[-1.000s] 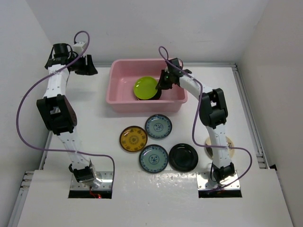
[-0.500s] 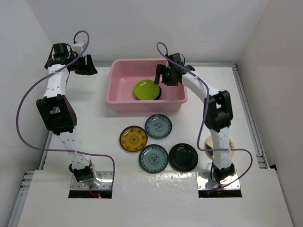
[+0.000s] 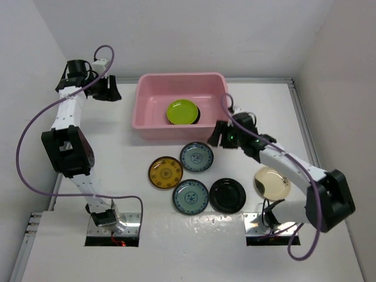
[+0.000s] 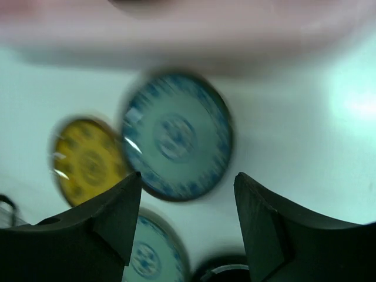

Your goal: Place the plates into the plastic bin on the countertop

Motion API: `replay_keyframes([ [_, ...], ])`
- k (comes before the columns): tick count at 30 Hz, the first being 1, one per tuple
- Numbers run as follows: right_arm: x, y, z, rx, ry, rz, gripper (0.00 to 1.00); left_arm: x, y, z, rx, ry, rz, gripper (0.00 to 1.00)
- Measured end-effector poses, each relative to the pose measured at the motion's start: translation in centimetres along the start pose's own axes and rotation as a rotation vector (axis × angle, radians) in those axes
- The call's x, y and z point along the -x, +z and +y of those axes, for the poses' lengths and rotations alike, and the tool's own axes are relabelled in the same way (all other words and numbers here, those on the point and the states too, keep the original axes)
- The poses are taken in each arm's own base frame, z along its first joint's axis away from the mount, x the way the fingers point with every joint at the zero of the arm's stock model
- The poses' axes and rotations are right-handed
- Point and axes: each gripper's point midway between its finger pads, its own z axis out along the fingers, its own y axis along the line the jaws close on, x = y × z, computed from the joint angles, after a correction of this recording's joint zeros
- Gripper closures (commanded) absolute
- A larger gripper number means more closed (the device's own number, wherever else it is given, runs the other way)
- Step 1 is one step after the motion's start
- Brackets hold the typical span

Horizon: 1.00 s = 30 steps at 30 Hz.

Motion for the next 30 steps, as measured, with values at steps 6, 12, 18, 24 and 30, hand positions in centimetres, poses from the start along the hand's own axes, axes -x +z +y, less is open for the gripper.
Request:
replay_keyframes([
  [6, -9.9, 2.1, -4.8, -0.110, 0.146, 0.206, 0.41, -0.8, -1.6, -2.7, -0.019, 0.032, 0.000, 0.37],
  [12, -9.9, 4.5, -4.1, -0.056, 0.217, 0.142, 0.48, -1.9, -2.9, -3.8, -0.023, 0.039, 0.011, 0.37],
  [18, -10.9, 6.3, -5.0, -0.091, 0.261, 0.148, 0.55, -1.9, -3.8, -4.2, -0.018, 0.045, 0.003, 0.37],
  [24, -11.2, 7.2, -5.6, -0.107, 0.284, 0.140, 1.00, -2.2, -4.4, -4.6, -0.018, 0.050, 0.002, 0.37],
  [30, -11.3, 6.0, -6.2, -0.109, 0.287, 0.137, 1.00, -2.5, -4.4, -4.7, -0.020, 0.049, 0.005, 0.37],
])
